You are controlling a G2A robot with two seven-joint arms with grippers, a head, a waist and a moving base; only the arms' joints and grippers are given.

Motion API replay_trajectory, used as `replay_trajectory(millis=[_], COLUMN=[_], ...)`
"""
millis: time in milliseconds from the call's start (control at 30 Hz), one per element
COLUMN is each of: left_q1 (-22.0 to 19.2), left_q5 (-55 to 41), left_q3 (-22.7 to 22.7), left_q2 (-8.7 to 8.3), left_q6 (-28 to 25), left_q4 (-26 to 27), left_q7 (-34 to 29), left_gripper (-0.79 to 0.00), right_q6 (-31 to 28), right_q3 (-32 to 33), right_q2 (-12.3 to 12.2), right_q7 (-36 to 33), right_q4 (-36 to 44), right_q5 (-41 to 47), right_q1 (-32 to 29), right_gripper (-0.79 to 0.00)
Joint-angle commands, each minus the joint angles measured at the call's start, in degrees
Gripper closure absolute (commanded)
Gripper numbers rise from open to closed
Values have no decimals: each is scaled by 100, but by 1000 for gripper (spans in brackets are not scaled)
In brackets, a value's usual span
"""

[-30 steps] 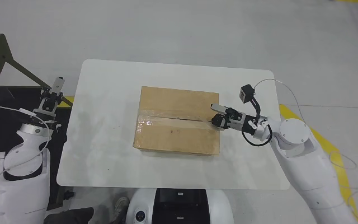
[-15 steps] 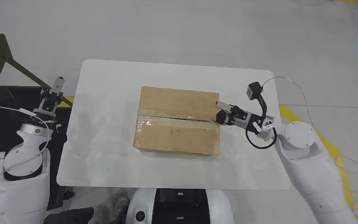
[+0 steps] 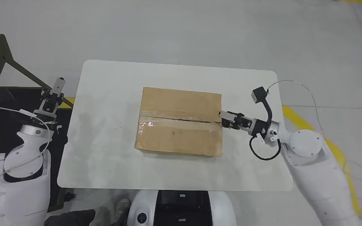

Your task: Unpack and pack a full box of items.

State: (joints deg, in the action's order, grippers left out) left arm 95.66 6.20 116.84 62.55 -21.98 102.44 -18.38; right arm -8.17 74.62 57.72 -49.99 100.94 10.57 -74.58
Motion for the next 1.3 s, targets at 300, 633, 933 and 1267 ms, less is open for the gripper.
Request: replay_trajectory(millis=[300,633,933,1267], left_q1=[0,0,0,0], left_q5=[0,0,0,0], left_q3=[0,0,0,0], left_q2=[0,0,0,0], left_q6=[0,0,0,0], left_q4=[0,0,0,0], left_q7=[0,0,0,0], left_gripper=[-785,-785,-785,-785], right_q6=[-1087,-1480,-1767,-2571], right_q3=[274,323,409,274], right_q2=[-25,-23,-20,24], right_q7=[541,642,1156,2202], right_q4=[277,251,367,170], right_q5=[-412,-421,-1168,-2875], right_q1=[-360,-389,-463,-595], right_gripper=[-785,-785,-785,-785])
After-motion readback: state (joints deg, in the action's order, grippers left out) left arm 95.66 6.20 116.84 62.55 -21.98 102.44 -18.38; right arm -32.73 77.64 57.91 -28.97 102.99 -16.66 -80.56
